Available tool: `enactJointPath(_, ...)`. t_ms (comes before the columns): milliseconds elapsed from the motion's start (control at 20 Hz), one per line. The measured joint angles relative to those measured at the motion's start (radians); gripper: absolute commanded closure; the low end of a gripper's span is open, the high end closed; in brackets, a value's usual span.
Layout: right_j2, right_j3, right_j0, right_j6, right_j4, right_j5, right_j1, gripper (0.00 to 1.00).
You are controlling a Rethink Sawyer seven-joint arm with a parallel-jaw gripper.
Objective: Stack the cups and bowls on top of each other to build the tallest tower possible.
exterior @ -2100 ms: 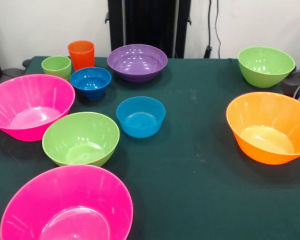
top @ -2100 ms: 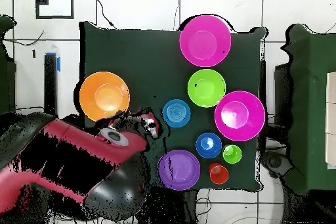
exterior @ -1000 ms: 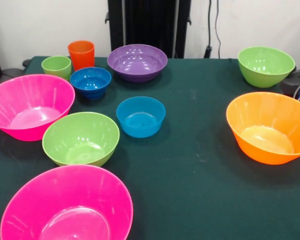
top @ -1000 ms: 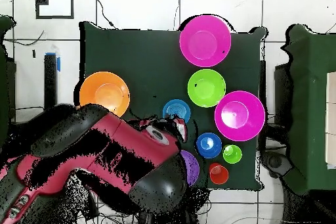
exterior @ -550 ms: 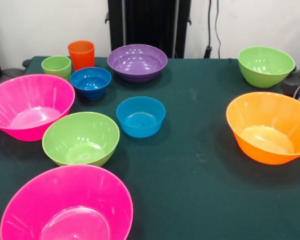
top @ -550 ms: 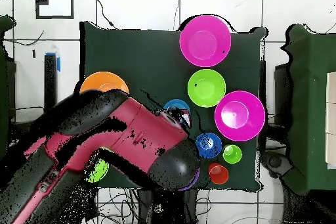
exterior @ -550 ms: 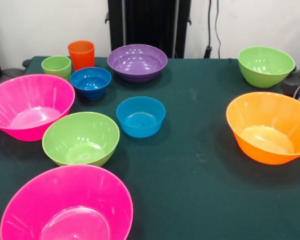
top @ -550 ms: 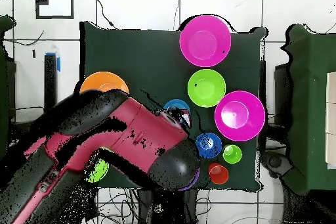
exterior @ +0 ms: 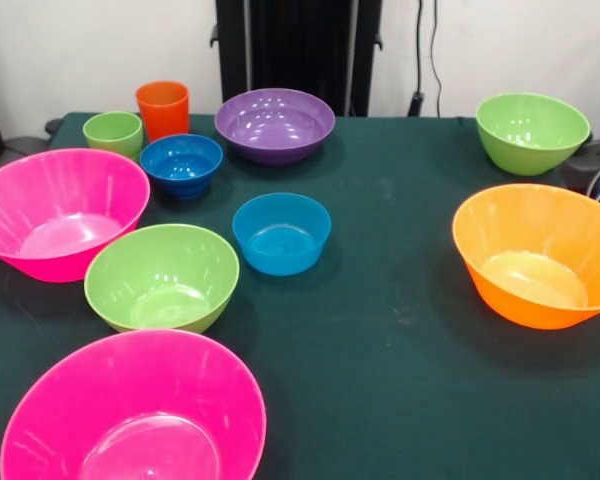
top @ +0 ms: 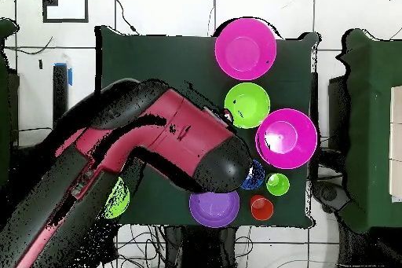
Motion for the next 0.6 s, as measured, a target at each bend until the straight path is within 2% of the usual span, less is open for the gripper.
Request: enactJointPath(600, 0.000, -0.130, -0.090, 0.000, 0.002, 0.000, 0.068, 0.00)
